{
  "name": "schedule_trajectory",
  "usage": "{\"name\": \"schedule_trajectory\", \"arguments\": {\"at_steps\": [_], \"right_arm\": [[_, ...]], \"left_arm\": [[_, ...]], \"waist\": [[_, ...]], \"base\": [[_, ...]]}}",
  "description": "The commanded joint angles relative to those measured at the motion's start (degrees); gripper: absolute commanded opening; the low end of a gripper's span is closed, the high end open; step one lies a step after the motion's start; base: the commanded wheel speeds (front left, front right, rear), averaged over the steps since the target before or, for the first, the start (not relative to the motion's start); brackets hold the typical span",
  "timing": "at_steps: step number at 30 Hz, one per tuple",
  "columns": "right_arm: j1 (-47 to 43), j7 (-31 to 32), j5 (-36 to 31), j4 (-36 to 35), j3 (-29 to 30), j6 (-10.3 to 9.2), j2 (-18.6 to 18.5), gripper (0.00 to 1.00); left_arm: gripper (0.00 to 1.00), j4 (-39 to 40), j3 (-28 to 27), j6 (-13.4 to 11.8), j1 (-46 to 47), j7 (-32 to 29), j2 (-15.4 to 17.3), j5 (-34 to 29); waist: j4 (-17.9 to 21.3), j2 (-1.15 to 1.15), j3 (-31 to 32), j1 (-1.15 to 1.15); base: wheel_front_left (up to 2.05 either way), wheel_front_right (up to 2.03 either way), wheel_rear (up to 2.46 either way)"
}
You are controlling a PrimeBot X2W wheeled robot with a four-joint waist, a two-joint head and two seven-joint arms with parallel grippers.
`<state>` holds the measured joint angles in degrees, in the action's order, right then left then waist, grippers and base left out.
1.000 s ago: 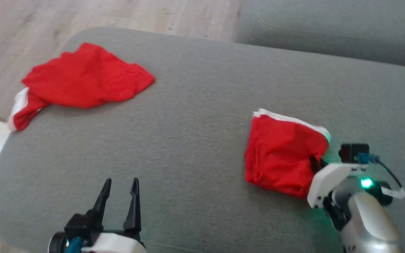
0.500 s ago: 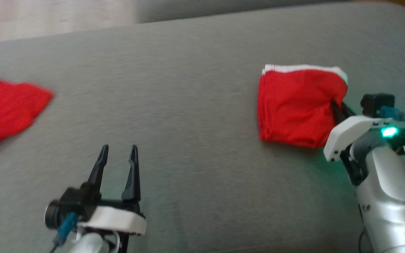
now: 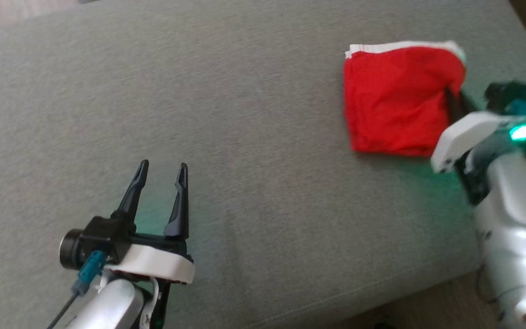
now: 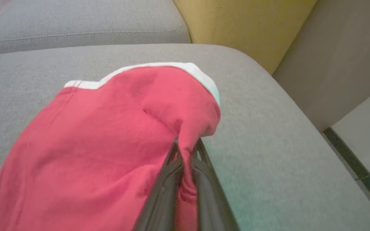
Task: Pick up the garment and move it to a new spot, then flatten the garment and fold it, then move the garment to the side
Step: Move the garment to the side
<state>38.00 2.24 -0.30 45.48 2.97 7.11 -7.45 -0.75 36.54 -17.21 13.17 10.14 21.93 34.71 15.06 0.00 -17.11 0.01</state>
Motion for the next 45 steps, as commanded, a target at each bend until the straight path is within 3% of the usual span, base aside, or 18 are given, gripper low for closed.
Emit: {"name": "schedule_trajectory", "arguments": {"at_steps": [1,13,20,21,22,32,45], "right_arm": [[3.3,-0.4,-0.9,-1.3,-0.4,0.37,-1.6,0.00],[12.8,0.8,-8.8,6.8,4.6,0.37,-16.6,0.00],[14.3,0.5,-12.7,10.0,7.6,0.37,-20.4,0.00],[14.4,0.0,-13.5,10.1,8.4,0.37,-20.5,0.42],[14.5,-0.7,-14.2,10.1,9.3,0.37,-20.4,1.00],[13.4,-3.7,-19.6,9.8,13.6,0.37,-14.2,1.00],[5.9,-10.2,-15.3,8.5,6.8,0.37,-4.0,1.00]], "left_arm": [[1.00,2.2,-2.1,-0.4,2.3,-0.1,1.6,-0.8],[1.00,5.1,-3.3,-2.1,1.4,-0.2,3.1,-0.9],[1.00,5.7,-3.2,-2.3,1.3,-0.1,3.3,-0.9],[1.00,5.7,-3.1,-2.3,1.2,-0.1,3.3,-0.9],[1.00,5.7,-3.1,-2.3,1.1,-0.1,3.2,-0.9],[1.00,4.7,-2.3,-2.3,-0.1,-0.3,3.1,-0.2],[1.00,-1.0,-3.1,-1.2,-4.4,2.3,1.4,3.2]], "waist": [[-2.2,0.00,-0.5,-0.01],[-12.3,0.00,-3.9,-0.01],[-13.8,0.00,-4.5,-0.01],[-13.9,0.00,-4.4,-0.01],[-13.9,0.00,-4.3,-0.01],[-12.9,0.00,0.0,-0.01],[-13.8,0.00,16.6,-0.01]], "base": [[0.00,0.00,0.00],[0.00,0.00,0.00],[0.00,0.00,0.00],[0.00,0.00,0.00],[0.00,0.00,0.00],[0.00,0.00,0.00],[0.00,0.00,0.00]]}}
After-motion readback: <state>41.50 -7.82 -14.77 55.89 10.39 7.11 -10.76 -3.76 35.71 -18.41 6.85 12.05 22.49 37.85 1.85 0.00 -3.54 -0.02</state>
